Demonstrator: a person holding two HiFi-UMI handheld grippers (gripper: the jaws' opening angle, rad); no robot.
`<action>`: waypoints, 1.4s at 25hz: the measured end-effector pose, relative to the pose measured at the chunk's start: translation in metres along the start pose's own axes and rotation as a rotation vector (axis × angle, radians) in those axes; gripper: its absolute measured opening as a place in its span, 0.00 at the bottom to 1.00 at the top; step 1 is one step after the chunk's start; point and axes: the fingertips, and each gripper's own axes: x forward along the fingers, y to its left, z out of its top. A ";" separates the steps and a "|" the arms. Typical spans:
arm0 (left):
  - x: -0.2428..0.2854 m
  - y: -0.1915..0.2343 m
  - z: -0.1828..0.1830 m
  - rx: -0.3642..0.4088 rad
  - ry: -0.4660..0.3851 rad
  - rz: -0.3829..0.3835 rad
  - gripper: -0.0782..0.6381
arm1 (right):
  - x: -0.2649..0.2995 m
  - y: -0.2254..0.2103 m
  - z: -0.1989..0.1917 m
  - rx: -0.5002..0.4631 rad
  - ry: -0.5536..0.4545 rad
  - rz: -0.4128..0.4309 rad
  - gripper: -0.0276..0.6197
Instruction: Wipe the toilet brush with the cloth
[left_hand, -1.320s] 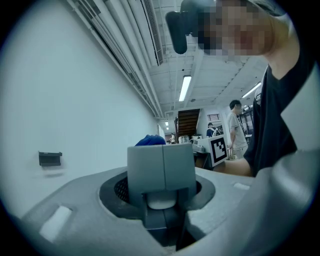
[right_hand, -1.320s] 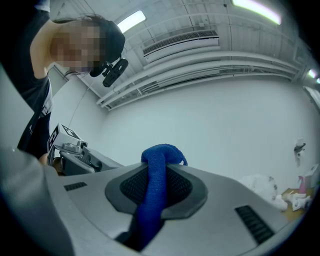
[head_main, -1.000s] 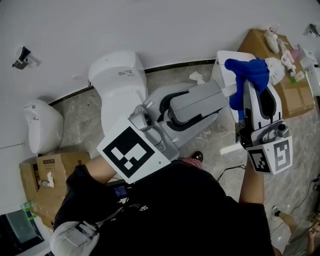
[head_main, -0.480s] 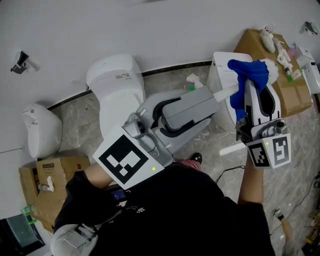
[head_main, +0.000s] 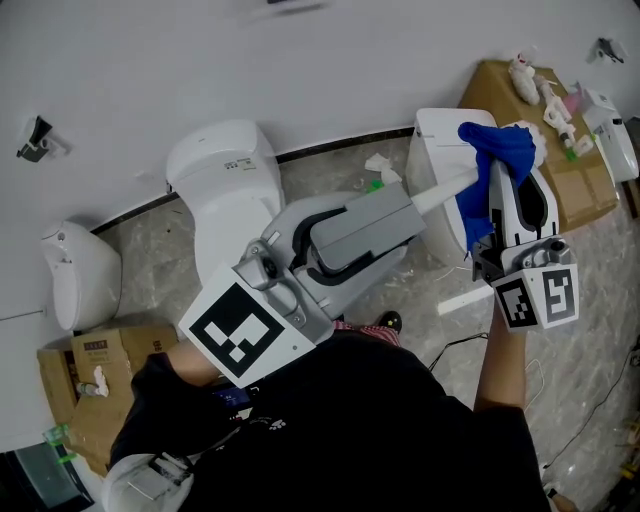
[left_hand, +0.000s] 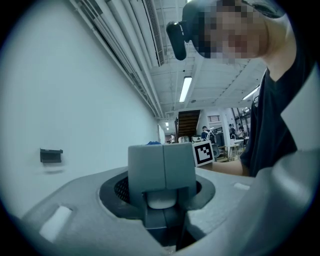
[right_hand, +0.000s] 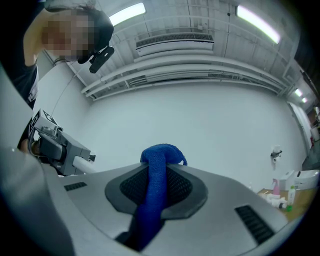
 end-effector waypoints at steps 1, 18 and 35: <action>0.000 -0.001 0.000 0.003 0.004 -0.001 0.35 | -0.001 -0.002 0.000 -0.001 0.001 -0.007 0.15; -0.001 -0.001 0.002 -0.035 0.011 0.003 0.35 | -0.004 -0.032 -0.007 -0.009 0.007 -0.071 0.15; 0.021 0.010 -0.016 -0.010 0.033 -0.017 0.35 | -0.009 -0.051 -0.024 0.049 0.047 -0.083 0.15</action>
